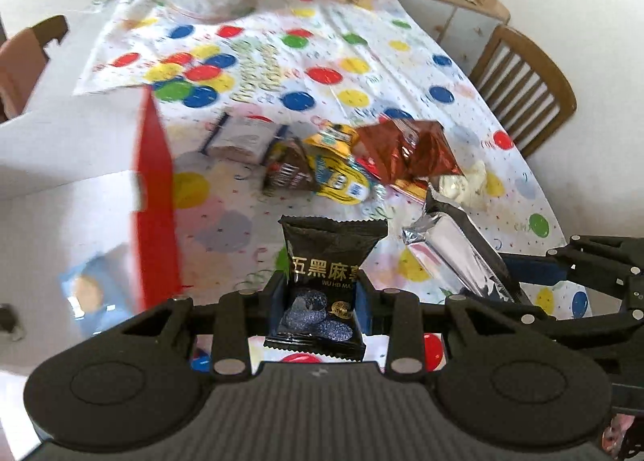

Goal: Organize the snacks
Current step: 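Carry both packets into the red box and open both grippers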

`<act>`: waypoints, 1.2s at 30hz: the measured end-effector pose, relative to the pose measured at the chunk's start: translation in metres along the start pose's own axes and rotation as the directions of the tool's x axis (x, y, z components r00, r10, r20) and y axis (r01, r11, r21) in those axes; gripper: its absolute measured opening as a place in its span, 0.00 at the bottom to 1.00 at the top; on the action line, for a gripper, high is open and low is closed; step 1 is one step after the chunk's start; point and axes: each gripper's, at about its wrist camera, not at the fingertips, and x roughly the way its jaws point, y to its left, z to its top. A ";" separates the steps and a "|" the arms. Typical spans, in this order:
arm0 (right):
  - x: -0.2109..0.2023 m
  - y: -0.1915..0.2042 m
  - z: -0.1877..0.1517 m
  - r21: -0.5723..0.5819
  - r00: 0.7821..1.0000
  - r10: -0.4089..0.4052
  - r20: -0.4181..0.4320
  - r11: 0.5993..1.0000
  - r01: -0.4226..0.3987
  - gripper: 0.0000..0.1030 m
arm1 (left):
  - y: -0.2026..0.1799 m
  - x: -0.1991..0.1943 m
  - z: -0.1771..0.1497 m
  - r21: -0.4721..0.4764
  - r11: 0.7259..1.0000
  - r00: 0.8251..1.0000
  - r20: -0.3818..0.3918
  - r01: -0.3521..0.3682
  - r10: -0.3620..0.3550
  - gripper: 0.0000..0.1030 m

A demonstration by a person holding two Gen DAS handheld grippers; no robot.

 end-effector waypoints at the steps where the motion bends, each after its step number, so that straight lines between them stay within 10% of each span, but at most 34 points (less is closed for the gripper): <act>1: -0.001 0.007 0.003 -0.003 1.000 0.002 0.006 1.000 -0.002 0.40 | 0.004 -0.007 -0.001 -0.004 1.000 1.000 0.006 -0.003 0.003 0.33; 23: 0.033 0.142 0.065 -0.055 0.997 0.020 0.074 0.998 -0.016 0.40 | 0.141 -0.102 -0.011 -0.124 0.988 0.986 0.130 -0.091 0.107 0.33; 36: 0.102 0.189 0.104 -0.108 1.000 -0.021 0.009 0.994 0.022 0.40 | 0.240 -0.084 0.005 -0.205 0.948 0.966 0.032 -0.244 0.256 0.33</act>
